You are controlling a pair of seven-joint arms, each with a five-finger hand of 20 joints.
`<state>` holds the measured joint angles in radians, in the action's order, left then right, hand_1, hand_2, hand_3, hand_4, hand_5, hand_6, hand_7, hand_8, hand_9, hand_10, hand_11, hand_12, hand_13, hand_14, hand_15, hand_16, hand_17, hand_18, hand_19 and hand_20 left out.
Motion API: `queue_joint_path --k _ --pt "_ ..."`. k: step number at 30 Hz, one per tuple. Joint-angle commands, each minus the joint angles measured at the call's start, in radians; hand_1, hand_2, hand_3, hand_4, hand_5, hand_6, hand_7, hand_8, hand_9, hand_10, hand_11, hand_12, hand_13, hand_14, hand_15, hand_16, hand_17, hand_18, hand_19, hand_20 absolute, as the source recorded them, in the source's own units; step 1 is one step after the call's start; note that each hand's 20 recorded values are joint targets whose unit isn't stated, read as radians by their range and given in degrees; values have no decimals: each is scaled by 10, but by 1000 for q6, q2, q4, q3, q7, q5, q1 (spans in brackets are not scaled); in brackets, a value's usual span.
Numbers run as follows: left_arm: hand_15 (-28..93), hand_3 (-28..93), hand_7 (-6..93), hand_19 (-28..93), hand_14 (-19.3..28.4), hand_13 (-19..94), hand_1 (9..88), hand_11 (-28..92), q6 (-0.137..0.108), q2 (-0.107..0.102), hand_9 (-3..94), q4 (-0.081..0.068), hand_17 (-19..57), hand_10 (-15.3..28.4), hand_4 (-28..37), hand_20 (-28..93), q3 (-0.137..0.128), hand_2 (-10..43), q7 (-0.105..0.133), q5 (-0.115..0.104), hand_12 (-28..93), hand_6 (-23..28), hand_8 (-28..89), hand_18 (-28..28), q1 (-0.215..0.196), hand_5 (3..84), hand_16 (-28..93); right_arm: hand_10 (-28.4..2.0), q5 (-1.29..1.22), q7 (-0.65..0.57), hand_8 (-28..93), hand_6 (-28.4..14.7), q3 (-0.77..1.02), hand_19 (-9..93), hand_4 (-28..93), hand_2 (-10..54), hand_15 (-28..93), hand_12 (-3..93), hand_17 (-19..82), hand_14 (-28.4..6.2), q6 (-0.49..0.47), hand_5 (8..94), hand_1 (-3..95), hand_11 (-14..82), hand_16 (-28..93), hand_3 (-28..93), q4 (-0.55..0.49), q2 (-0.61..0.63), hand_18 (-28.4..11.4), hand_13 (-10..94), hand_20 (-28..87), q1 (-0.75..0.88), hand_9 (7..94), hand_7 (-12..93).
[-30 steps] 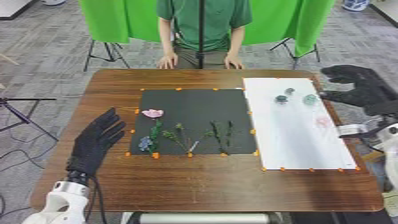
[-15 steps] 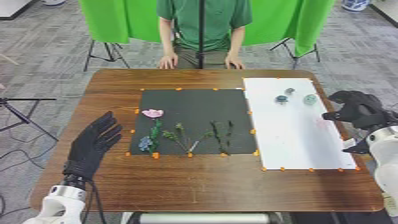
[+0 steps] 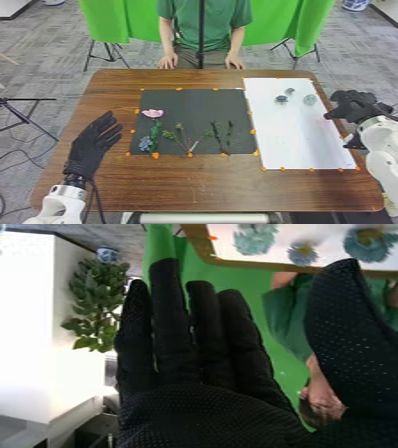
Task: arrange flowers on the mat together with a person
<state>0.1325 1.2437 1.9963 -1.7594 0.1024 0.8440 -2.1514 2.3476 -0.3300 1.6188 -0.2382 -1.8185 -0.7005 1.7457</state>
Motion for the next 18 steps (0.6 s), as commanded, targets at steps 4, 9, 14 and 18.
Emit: queue_joint_path --k 4,9,14,18 --pt "226 697 186 443 140 218 245 241 8 -6 219 -9 -95 115 -283 40 6 -19 -5 0 132 43 -102 215 -5 311 -12 -101 28 6 -162 -38 -23 564 -283 -95 330 201 192 -61 -5 426 335 308 164 838 40 17 -144 564 215 15 491 299" --pt "226 698 186 443 140 218 245 242 13 -7 219 -12 -95 115 -283 40 9 -19 -11 0 132 42 -102 215 -1 311 -13 -102 30 8 -170 -35 -48 579 -283 -95 366 202 196 -55 25 434 344 322 166 834 55 19 -144 590 223 4 505 309" --pt "226 697 186 443 140 218 245 242 12 -10 219 -14 -95 114 -283 40 10 -19 -12 0 132 42 -102 215 3 311 -13 -104 33 10 -173 -41 -79 586 -283 -95 377 196 194 -56 36 423 339 304 164 836 70 20 -145 586 227 -19 475 303" --pt "227 697 185 443 140 218 245 242 16 -4 219 -14 -95 114 -283 40 6 -19 -16 2 132 43 -102 215 3 311 -13 -114 34 7 -169 -60 -105 593 -283 -95 453 187 186 -58 10 390 330 257 158 845 87 14 -146 564 227 -47 383 290"
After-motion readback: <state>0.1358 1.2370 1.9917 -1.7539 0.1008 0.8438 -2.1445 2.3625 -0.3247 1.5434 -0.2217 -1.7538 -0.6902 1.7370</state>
